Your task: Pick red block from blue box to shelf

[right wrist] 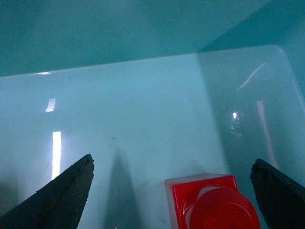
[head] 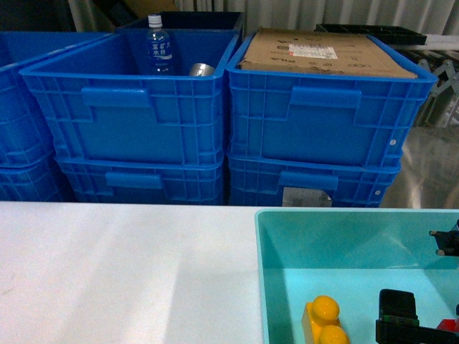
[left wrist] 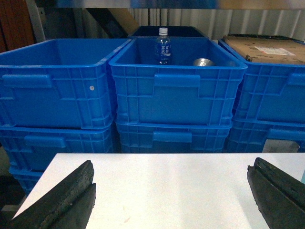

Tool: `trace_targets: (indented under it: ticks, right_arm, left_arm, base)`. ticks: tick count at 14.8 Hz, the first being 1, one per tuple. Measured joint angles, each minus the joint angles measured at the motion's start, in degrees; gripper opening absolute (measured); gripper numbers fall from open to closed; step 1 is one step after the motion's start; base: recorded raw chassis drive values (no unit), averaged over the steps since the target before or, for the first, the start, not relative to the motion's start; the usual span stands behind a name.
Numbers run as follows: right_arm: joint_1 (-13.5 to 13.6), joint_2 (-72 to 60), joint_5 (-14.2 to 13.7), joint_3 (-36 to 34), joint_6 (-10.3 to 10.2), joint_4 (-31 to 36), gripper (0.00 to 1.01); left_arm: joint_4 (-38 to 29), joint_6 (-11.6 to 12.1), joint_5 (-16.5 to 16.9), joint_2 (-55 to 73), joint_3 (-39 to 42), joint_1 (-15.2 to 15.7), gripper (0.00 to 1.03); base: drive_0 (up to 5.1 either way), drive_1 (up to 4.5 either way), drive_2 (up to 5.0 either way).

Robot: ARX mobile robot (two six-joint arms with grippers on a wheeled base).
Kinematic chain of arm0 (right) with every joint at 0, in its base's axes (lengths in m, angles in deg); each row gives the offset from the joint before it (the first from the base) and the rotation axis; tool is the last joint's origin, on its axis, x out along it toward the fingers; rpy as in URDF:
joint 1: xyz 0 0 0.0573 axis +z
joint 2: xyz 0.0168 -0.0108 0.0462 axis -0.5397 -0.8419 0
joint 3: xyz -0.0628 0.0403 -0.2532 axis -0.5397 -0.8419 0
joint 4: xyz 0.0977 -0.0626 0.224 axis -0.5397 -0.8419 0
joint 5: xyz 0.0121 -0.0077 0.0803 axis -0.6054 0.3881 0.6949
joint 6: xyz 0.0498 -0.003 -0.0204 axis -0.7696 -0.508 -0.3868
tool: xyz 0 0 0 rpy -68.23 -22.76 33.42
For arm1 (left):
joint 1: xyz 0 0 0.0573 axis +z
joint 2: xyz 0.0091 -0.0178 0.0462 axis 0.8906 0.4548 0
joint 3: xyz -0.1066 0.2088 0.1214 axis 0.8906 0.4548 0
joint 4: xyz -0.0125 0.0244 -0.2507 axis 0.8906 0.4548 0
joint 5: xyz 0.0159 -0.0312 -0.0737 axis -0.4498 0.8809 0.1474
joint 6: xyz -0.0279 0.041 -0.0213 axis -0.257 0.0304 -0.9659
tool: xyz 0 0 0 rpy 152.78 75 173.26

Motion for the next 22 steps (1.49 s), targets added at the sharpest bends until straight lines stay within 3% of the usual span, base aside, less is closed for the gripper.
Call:
trace_targets:
  ticks: [1,7,9,12,15,17,19,21,22]
  right_arm:
    - [-0.02,-0.02,0.04,0.04,0.0,0.15,0.96]
    - [0.11,-1.2,0.68,-0.11,0.37,2.51,0.31]
    - [0.76,-1.2,0.48,-0.2,-0.44,2.64,0.3]
    - [0.72,-1.51,0.5,-0.7,-0.09,4.42,0.3]
    - [-2.45,10.71,6.1,-0.42,5.88,-2.38,0.3]
    - [-6.47,25.66,12.46,2.62,10.54,-8.59,0.3]
    - [-11.08,34.36,16.79,3.76,13.03,-11.15,0.3]
    - [-17.51,42.58,22.4,1.77,16.13,-14.6,0.3]
    - [-23.54,52.33,28.3,-0.59,20.33,-19.8,0.29]
  left_arm:
    - [0.0,0.0,-0.02,0.0,0.0,0.0,0.98]
    - [0.0,0.0,-0.02,0.0,0.0,0.0,0.98]
    - [0.0,0.0,0.0,0.0,0.0,0.0,0.98]
    - [0.0,0.0,-0.02,0.0,0.0,0.0,0.98]
    - [0.0,0.0,0.0,0.0,0.0,0.0,0.98]
    - [0.0,0.0,-0.02,0.0,0.0,0.0,0.98]
    - [0.0,0.0,-0.02,0.0,0.0,0.0,0.98]
    - [0.0,0.0,0.0,0.0,0.0,0.0,0.98]
    - [0.0,0.0,-0.02,0.0,0.0,0.0,0.98]
  base:
    - [0.0,0.0,0.0]
    - [0.0,0.0,0.0]
    - [0.0,0.0,0.0]
    - [0.0,0.0,0.0]
    - [0.0,0.0,0.0]
    - [0.0,0.0,0.0]
    - [0.0,0.0,0.0]
    - [0.0,0.0,0.0]
    - [0.0,0.0,0.0]
